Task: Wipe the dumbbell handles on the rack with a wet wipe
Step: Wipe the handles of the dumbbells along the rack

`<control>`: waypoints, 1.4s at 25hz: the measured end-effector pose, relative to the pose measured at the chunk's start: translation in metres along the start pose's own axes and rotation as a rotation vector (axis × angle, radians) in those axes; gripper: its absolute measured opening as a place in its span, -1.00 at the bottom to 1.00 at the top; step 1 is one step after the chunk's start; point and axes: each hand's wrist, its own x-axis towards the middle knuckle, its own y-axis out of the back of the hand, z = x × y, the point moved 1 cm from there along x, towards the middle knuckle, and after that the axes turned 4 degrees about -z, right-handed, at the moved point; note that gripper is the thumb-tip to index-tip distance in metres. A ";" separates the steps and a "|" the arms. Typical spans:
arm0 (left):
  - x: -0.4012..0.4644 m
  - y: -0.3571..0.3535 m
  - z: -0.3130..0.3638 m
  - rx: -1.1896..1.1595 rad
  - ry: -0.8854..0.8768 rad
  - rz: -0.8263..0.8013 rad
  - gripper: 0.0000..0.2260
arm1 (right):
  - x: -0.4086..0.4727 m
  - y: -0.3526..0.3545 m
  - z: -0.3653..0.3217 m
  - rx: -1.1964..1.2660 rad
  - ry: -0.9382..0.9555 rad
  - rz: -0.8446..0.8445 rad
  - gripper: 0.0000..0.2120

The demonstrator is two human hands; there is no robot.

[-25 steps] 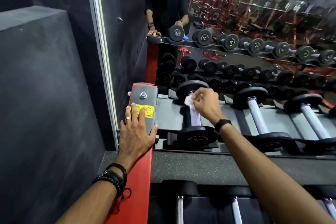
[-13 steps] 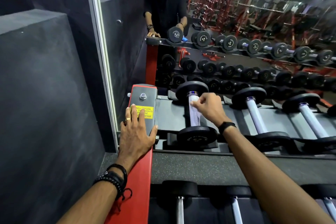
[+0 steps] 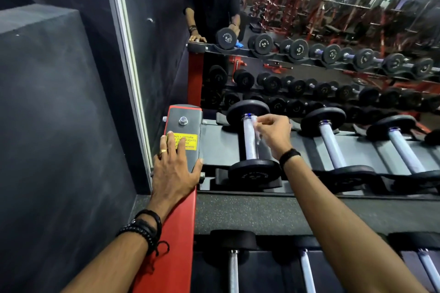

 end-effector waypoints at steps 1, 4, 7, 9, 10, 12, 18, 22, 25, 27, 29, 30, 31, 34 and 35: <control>0.000 0.000 0.000 -0.002 0.005 0.003 -0.33 | 0.004 0.001 0.007 0.190 -0.103 -0.042 -0.85; 0.000 0.001 0.002 0.003 0.020 -0.010 -0.33 | -0.015 0.029 0.031 0.278 -0.369 -0.344 -0.83; 0.002 0.000 0.001 0.006 0.019 -0.018 -0.32 | -0.008 0.032 0.032 0.224 -0.391 -0.477 -0.85; 0.001 -0.001 0.001 -0.001 0.010 -0.010 -0.32 | 0.006 0.017 0.012 0.301 -0.370 -0.432 -0.79; 0.001 -0.001 0.000 -0.007 0.008 -0.004 -0.32 | 0.011 0.010 0.005 0.354 -0.383 -0.410 -0.75; 0.000 0.000 0.001 -0.015 0.008 0.001 -0.33 | 0.010 0.008 0.002 0.407 -0.437 -0.444 -0.68; 0.001 -0.001 0.000 -0.007 0.022 -0.010 -0.32 | -0.009 0.016 0.010 0.380 -0.547 -0.622 -0.77; 0.000 -0.001 -0.001 -0.033 0.024 0.002 -0.33 | 0.014 -0.009 -0.006 0.439 -0.530 -0.521 -0.69; 0.000 -0.001 0.000 -0.037 0.036 -0.006 -0.32 | -0.003 -0.011 0.015 0.434 -0.561 -0.707 -0.53; 0.001 0.000 0.000 -0.022 0.043 -0.006 -0.32 | -0.005 -0.013 0.019 0.403 -0.583 -0.766 -0.56; 0.002 0.000 0.001 -0.017 0.042 -0.019 -0.31 | 0.011 -0.020 0.008 0.376 -0.599 -0.690 -0.70; 0.002 -0.001 0.000 -0.023 0.041 -0.022 -0.31 | 0.021 -0.026 0.001 0.359 -0.608 -0.643 -0.76; 0.001 -0.002 0.000 -0.032 0.043 -0.024 -0.31 | 0.025 -0.028 -0.006 0.334 -0.592 -0.616 -0.82; 0.002 -0.003 -0.001 -0.045 0.044 -0.021 -0.31 | 0.011 -0.022 0.007 0.307 -0.547 -0.657 -0.90; 0.001 -0.003 -0.001 -0.043 0.044 -0.024 -0.31 | -0.003 -0.013 0.014 0.250 -0.547 -0.701 -0.86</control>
